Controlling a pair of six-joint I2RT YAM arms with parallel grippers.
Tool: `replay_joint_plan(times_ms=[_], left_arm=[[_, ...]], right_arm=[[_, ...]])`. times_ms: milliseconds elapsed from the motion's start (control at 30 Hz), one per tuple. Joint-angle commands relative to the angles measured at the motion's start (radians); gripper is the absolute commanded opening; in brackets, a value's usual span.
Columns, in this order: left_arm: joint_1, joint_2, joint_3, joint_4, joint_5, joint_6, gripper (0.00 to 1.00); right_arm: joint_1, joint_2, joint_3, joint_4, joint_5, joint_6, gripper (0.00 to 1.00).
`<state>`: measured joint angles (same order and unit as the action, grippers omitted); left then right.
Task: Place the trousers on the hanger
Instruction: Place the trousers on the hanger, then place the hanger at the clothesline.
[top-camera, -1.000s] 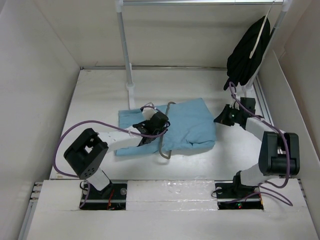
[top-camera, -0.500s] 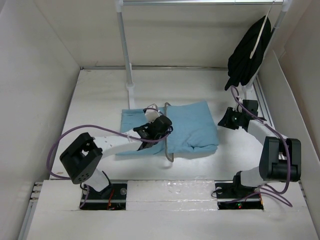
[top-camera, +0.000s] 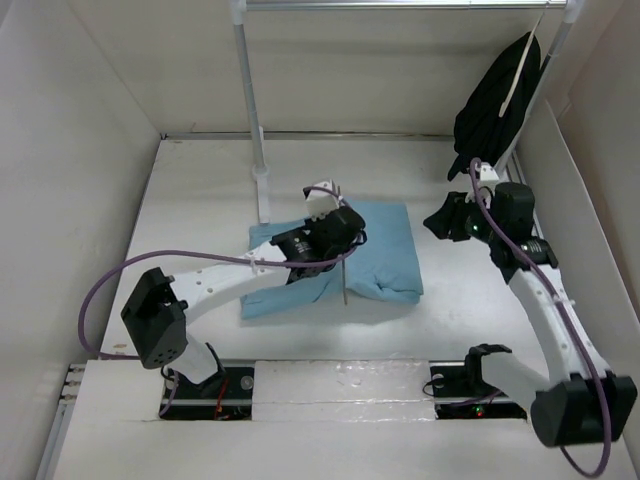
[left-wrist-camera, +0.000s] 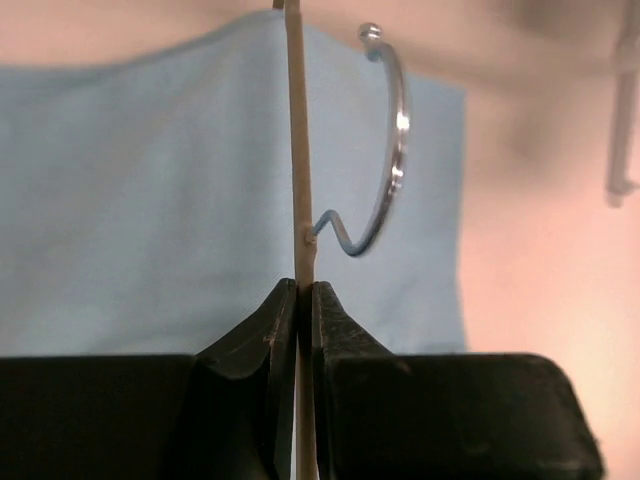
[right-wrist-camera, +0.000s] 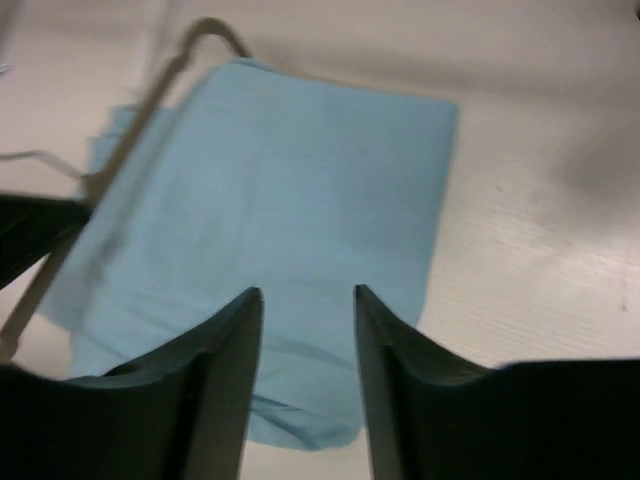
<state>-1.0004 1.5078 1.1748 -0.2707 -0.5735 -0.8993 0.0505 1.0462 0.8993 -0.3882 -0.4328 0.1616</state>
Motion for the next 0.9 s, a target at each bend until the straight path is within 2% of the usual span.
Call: replay_joint_plan(times_ms=[0, 67, 133, 200, 233, 333, 367, 500, 633, 867], left_arm=[[-0.006, -0.063, 0.161, -0.004, -0.055, 0.074, 0.0], [-0.006, -0.06, 0.201, -0.021, -0.048, 0.091, 0.0], [-0.006, -0.052, 0.261, -0.028, -0.042, 0.108, 0.0], [-0.006, -0.047, 0.304, -0.028, -0.043, 0.128, 0.0], [-0.006, -0.046, 0.316, -0.024, -0.043, 0.135, 0.0], [-0.006, -0.035, 0.368, -0.024, -0.04, 0.155, 0.0], [-0.006, -0.034, 0.379, -0.024, -0.039, 0.161, 0.0], [-0.006, -0.014, 0.451, -0.016, -0.025, 0.171, 0.0], [-0.026, 0.0, 0.476, 0.011, -0.028, 0.18, 0.0], [-0.05, -0.018, 0.441, 0.054, -0.016, 0.175, 0.0]], right_arm=[[0.04, -0.116, 0.041, -0.048, -0.099, 0.05, 0.44], [0.075, -0.182, 0.03, -0.009, -0.165, 0.16, 0.26], [0.115, -0.21, 0.026, 0.079, -0.201, 0.287, 0.18], [0.201, -0.215, 0.03, 0.176, -0.202, 0.395, 0.24], [0.228, -0.213, 0.039, 0.192, -0.192, 0.42, 0.39], [0.334, -0.19, 0.065, 0.216, -0.158, 0.499, 0.6], [0.362, -0.187, 0.064, 0.224, -0.134, 0.525, 0.63], [0.515, -0.19, 0.02, 0.357, -0.034, 0.692, 0.7], [0.607, -0.144, 0.004, 0.457, 0.06, 0.754, 0.78], [0.713, -0.081, 0.035, 0.443, 0.201, 0.785, 0.77]])
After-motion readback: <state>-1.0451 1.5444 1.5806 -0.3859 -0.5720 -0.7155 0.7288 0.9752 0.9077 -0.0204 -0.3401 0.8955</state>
